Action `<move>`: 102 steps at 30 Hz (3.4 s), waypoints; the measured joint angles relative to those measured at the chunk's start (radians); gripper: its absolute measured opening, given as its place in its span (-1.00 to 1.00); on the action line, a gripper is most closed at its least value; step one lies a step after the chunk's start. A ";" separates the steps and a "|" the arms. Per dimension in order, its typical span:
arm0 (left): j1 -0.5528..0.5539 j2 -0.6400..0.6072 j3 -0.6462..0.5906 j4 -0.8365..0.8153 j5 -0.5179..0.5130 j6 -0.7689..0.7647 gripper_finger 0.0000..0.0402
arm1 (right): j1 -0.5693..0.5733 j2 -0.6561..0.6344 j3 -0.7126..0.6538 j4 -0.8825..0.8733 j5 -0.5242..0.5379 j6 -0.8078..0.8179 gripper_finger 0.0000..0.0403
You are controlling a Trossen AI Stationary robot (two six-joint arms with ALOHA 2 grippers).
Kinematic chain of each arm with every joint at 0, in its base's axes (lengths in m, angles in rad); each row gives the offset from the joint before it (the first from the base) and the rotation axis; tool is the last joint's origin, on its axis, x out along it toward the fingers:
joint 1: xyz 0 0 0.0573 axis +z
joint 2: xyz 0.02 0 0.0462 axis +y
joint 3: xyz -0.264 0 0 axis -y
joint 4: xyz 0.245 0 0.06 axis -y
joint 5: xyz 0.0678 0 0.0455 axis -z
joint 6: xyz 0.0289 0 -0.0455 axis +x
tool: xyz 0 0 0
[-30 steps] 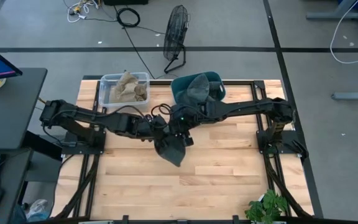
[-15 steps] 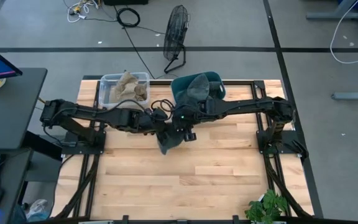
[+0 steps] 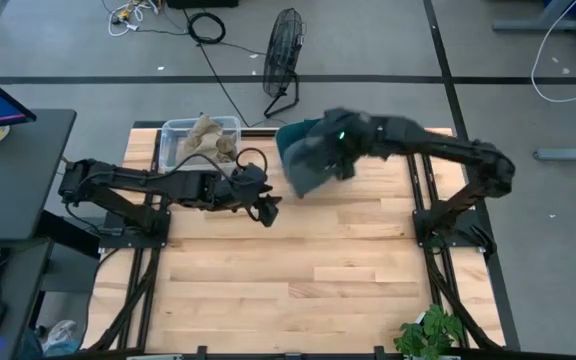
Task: Pick & Place hat
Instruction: Put the gray cap into the green bin, then return to Home Position
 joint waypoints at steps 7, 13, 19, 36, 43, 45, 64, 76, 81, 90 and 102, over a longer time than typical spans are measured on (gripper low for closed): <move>0.008 0.000 -0.001 -0.010 0.001 0.002 0.06 | -0.201 -0.009 0.000 -0.014 -0.088 -0.296 -0.86; 0.007 0.001 -0.001 -0.010 0.001 0.001 0.06 | -0.312 0.065 0.000 0.002 -0.288 -0.665 -0.87; 0.007 0.001 -0.001 -0.013 0.000 -0.001 0.06 | -0.368 0.163 0.000 0.121 -0.283 -0.714 -0.87; 0.009 0.001 -0.002 -0.014 -0.002 -0.018 0.06 | -0.368 0.316 0.002 0.162 -0.349 -0.556 -0.50; 0.035 -0.019 -0.003 -0.014 -0.006 -0.054 0.06 | -0.353 0.286 0.001 0.103 -0.314 -0.371 -0.23; 0.042 -0.043 -0.003 -0.015 -0.006 -0.031 0.06 | -0.339 0.251 0.001 0.090 -0.314 -0.349 -0.17; 0.045 -0.462 -0.001 -0.292 -0.049 0.054 0.06 | -0.163 -0.352 0.001 -0.017 -0.724 0.538 -0.24; 0.046 -0.618 -0.223 -0.286 -0.096 0.104 0.06 | -0.134 -0.623 -0.320 0.141 -0.730 0.707 -0.33; 0.050 -0.805 -0.508 0.023 -0.035 0.120 0.06 | -0.134 -0.746 -0.599 0.393 -0.732 0.822 -0.33; 0.113 -1.062 -0.781 0.180 0.044 0.156 0.06 | -0.170 -0.959 -0.944 0.701 -0.733 0.937 -0.33; 0.182 -1.303 -0.895 0.167 0.070 0.188 0.06 | -0.211 -1.228 -1.210 0.887 -0.733 1.037 -0.33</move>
